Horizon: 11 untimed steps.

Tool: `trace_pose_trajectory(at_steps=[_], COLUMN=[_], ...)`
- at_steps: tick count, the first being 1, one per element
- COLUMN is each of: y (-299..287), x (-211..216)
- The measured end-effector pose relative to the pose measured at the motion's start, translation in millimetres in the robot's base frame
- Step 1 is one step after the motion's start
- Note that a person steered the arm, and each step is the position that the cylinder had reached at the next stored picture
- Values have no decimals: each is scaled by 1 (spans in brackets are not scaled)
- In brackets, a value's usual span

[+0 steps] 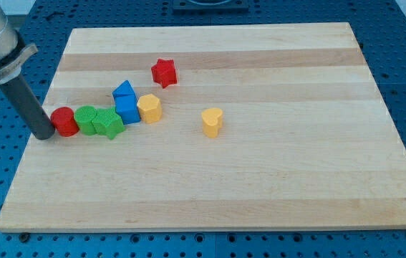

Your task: Separate the yellow hexagon and the blue cube

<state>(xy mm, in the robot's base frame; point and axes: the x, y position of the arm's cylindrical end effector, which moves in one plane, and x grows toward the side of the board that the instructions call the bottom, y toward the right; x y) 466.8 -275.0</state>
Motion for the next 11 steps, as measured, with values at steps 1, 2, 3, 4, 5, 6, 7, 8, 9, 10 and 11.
trace_pose_trajectory(at_steps=[1,2,3,4,5,6,7,8,9,10,11], y=[0,0,18,68,118,147,150,154,155,157,163], x=[-2,20,48,51,51,38,18,3,-8,-20,-33])
